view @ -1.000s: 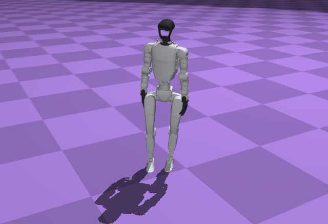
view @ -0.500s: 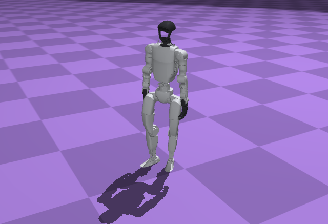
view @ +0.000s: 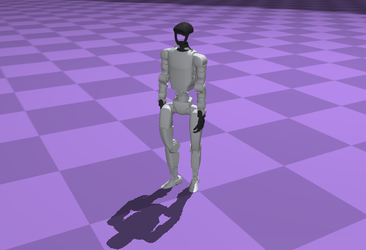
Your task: In place motions
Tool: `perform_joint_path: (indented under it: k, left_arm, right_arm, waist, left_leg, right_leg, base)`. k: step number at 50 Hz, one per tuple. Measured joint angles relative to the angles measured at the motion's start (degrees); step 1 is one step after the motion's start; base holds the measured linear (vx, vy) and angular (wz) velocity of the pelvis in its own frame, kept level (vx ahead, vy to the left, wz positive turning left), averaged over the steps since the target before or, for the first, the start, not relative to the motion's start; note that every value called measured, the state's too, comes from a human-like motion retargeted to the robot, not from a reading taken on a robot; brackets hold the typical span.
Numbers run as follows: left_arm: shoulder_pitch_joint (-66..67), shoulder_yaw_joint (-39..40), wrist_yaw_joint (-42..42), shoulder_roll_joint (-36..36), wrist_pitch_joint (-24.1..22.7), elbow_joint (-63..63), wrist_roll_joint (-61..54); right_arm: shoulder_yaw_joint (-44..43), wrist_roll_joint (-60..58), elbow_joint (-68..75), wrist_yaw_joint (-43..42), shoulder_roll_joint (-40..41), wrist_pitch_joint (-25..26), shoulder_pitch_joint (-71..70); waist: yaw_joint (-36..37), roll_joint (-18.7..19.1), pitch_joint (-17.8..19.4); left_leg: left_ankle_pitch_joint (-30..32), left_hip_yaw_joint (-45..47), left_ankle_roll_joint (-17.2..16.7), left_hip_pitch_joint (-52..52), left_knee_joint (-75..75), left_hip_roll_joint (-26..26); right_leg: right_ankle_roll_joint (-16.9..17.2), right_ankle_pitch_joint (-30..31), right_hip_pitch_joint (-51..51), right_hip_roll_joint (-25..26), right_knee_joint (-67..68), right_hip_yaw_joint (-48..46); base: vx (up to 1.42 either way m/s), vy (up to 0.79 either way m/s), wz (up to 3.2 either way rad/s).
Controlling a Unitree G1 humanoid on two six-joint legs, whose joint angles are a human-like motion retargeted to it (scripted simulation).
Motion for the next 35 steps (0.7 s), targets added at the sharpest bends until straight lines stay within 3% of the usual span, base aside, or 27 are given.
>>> perform_joint_path:
  k: [4,8,12,16,18,21,28,35]
  left_arm:
    - [0.3,0.0,1.2,0.5,-0.8,0.8,-0.4]
    - [0.3,-1.2,7.6,0.8,-4.8,1.8,-2.2]
    - [0.5,-2.1,12.2,-0.1,-7.1,1.7,-1.8]
    - [1.1,-2.3,12.7,-1.2,-8.3,0.7,-1.3]
    - [1.0,-2.6,11.7,-1.5,-7.8,0.7,-1.2]
    - [0.0,-3.1,7.8,-1.6,-5.5,1.6,-0.6]
    - [-2.9,-3.0,-9.0,0.1,3.8,1.9,4.7]
    - [-3.4,-3.4,-5.4,3.1,2.9,2.0,5.4]
  right_arm:
    - [0.6,-0.6,-1.1,0.3,-0.1,-0.2,-0.6]
    - [0.1,0.2,-2.5,1.0,-0.4,-0.5,-0.9]
    - [-0.7,1.0,-3.1,0.7,-1.1,-0.9,-0.6]
    - [-1.3,1.1,-2.3,-0.4,-2.1,-0.8,-0.3]
    - [-1.7,1.2,-1.8,-0.9,-2.5,-0.6,-0.3]
    - [-2.7,1.6,-1.3,-1.6,-2.9,-0.5,-0.2]
    - [-4.1,3.5,-2.0,-1.9,-2.6,-0.7,0.0]
    - [-2.4,3.6,-3.0,-3.8,-1.3,-1.1,0.1]
  waist:
    - [2.1,-0.2,0.5]
    - [3.3,-1.0,1.8]
    - [5.6,-1.8,3.0]
    - [7.1,-1.4,2.7]
    - [6.6,-0.7,2.5]
    - [4.5,0.4,2.7]
    - [2.0,1.8,3.9]
    - [0.1,2.3,6.4]
  left_leg:
    - [-2.0,3.0,-0.6,-1.1,3.6,0.8]
    - [-2.9,2.7,0.4,-2.5,8.6,0.3]
    - [-2.2,-7.5,2.9,-3.2,10.7,-2.7]
    - [-0.9,-17.4,1.1,-3.5,9.7,-4.1]
    - [-0.6,-18.0,0.2,-3.2,8.4,-3.6]
    - [-0.8,-16.2,2.3,-1.5,5.6,-3.7]
    - [-0.2,-9.6,3.3,0.8,0.9,-3.6]
    - [-1.5,0.7,3.8,3.3,-1.2,-3.0]
  right_leg:
    - [0.6,0.1,-0.9,-0.5,0.9,3.3]
    - [0.9,0.7,-1.0,-1.8,1.3,5.6]
    - [1.1,1.6,-1.1,-3.0,1.7,9.2]
    - [1.6,2.2,-2.5,-3.1,2.5,13.1]
    - [2.0,2.5,-3.3,-2.9,2.9,14.4]
    - [2.6,2.9,-4.0,-2.9,3.5,15.0]
    - [3.9,4.9,-8.0,-3.2,5.7,19.5]
    - [3.8,6.7,-11.0,-1.8,6.6,24.5]
  base:
    - [-0.18,0.15,-0.57]
    - [-0.14,0.16,-0.54]
    - [0.01,0.15,-0.9]
    - [0.1,0.1,-1.01]
    - [0.11,0.05,-0.62]
    - [0.11,0.05,-0.36]
    - [0.08,0.08,-0.88]
    - [0.01,0.17,-1.35]
